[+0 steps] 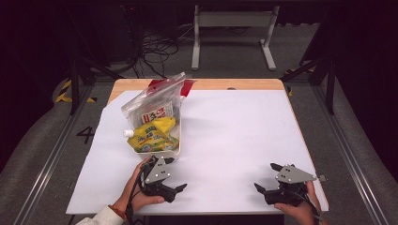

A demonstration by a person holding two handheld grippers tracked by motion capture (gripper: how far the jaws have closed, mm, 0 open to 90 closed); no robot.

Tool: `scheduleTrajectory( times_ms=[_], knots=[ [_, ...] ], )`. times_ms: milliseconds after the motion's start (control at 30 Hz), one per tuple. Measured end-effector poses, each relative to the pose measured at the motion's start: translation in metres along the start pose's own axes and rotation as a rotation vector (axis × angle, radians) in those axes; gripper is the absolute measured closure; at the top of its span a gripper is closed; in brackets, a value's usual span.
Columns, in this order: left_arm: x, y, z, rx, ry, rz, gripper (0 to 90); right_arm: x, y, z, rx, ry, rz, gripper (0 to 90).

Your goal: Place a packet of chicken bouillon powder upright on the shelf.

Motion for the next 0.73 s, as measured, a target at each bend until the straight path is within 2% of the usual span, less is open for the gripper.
scheduleTrajectory(
  times_ms=[100, 733],
  knots=[
    [0.0001, 0.0, -0.0002, -0.004, -0.001, -0.006, 7.8, -0.0011, 0.0002, -0.0012, -0.007, 0.002, 0.01, 12.1],
    [-0.0007, 0.0006, -0.0003, -0.006, -0.001, -0.003, 7.8, -0.0012, 0.0012, -0.0003, 0.001, 0.004, -0.001, 12.0]
  ],
)
Point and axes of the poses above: each handheld gripper's, and its own axes: z roughly backward along the jaws, y roughly out of its top, x roughly to its right, the point moved 1 cm from there along -z, roughly forward along the jaws, and after that the axes turned 4 degrees about y, right-handed, at the moved point
